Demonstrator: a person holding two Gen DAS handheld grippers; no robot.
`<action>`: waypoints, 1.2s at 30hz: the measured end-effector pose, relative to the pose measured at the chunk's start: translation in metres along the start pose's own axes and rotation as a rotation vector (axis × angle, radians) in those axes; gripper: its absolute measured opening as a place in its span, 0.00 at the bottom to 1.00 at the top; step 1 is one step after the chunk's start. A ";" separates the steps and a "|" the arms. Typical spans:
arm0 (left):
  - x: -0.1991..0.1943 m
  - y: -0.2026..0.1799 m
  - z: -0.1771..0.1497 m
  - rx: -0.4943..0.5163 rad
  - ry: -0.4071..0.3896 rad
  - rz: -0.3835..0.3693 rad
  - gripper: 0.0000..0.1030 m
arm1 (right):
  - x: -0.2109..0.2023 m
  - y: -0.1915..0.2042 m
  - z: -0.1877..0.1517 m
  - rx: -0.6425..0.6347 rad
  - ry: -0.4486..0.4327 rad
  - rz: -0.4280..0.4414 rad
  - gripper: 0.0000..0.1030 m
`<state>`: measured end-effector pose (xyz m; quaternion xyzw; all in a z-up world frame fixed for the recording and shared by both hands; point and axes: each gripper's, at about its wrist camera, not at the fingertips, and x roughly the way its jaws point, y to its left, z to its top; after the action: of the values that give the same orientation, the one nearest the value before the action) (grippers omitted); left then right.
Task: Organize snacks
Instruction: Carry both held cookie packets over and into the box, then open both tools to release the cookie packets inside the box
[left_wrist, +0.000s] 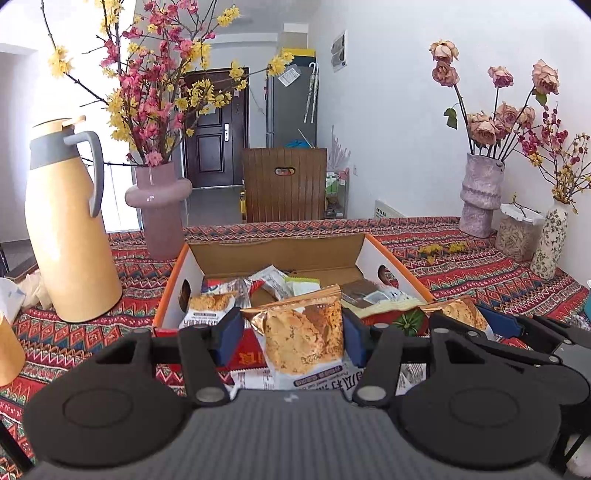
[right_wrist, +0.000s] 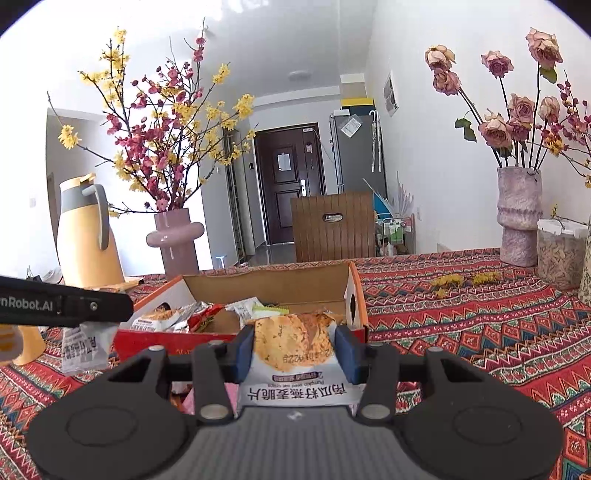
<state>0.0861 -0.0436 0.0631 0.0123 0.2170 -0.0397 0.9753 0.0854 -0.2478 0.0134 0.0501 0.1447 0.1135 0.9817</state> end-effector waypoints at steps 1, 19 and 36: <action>0.001 0.000 0.003 0.001 -0.008 0.006 0.55 | 0.002 0.001 0.004 -0.003 -0.008 -0.003 0.45; 0.072 0.025 0.040 -0.025 -0.006 0.143 0.56 | 0.073 0.016 0.061 -0.067 -0.057 -0.008 0.45; 0.146 0.066 0.012 -0.105 0.038 0.190 0.56 | 0.139 0.013 0.032 -0.023 0.023 -0.026 0.45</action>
<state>0.2284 0.0114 0.0130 -0.0176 0.2351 0.0648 0.9697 0.2213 -0.2042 0.0078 0.0353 0.1554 0.1029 0.9818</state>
